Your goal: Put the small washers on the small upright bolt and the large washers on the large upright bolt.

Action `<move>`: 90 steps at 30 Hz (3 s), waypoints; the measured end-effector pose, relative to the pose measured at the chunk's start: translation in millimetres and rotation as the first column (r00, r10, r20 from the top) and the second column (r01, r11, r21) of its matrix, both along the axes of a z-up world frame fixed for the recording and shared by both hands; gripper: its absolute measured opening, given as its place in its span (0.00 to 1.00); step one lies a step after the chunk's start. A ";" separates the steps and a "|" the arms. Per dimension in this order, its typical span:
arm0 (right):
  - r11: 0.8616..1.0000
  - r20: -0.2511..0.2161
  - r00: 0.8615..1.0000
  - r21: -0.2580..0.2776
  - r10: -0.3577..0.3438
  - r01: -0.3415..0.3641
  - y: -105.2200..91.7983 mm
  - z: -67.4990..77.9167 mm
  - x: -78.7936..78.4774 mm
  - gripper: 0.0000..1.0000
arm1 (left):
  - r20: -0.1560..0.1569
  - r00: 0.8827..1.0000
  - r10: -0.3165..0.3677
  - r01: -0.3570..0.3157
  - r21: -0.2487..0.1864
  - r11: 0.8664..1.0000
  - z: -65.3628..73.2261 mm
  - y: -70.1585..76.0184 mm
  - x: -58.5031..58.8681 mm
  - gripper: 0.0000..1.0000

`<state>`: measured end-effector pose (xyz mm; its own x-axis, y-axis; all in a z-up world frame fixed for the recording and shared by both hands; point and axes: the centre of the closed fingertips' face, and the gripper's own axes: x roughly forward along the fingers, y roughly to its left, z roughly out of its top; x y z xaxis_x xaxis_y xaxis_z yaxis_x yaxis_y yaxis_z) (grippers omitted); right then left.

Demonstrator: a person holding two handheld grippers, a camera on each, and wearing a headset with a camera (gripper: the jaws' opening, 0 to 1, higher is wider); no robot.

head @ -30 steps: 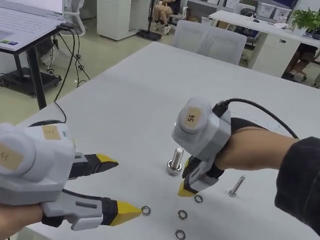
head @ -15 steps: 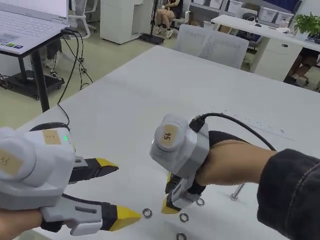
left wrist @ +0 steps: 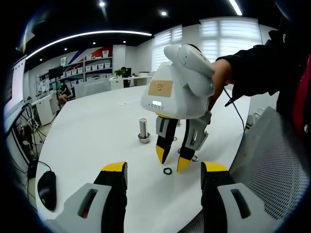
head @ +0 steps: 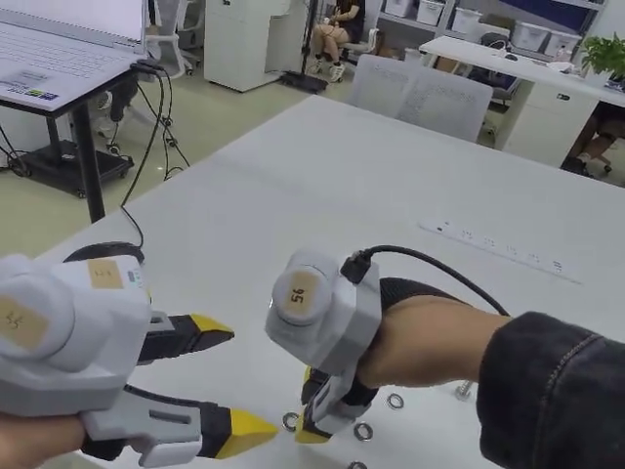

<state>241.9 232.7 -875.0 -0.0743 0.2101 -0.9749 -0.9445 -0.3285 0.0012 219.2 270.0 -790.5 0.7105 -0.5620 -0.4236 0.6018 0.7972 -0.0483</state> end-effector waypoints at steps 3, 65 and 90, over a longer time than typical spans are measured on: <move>1.000 0.000 1.000 -0.003 0.008 -0.008 1.0 -1.7 -1.3 0.24 | 0.000 1.000 0.002 -0.002 0.000 1.000 0.1 -0.1 -0.2 0.60; 0.998 0.034 0.998 -0.016 0.055 -0.054 6.3 -3.6 -5.4 0.13 | 0.003 1.000 -0.006 0.006 -0.008 1.000 -0.9 -1.6 1.4 0.59; 1.000 0.040 0.999 0.002 -0.021 0.021 -11.9 19.7 11.9 0.13 | 0.006 1.000 -0.026 0.026 0.003 1.000 2.8 -5.5 3.1 0.59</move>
<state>253.8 220.8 -855.3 -0.0312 0.2126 -0.9767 -0.9506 -0.3084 -0.0367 222.3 264.5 -787.7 0.6981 -0.5791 -0.4211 0.6228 0.7813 -0.0419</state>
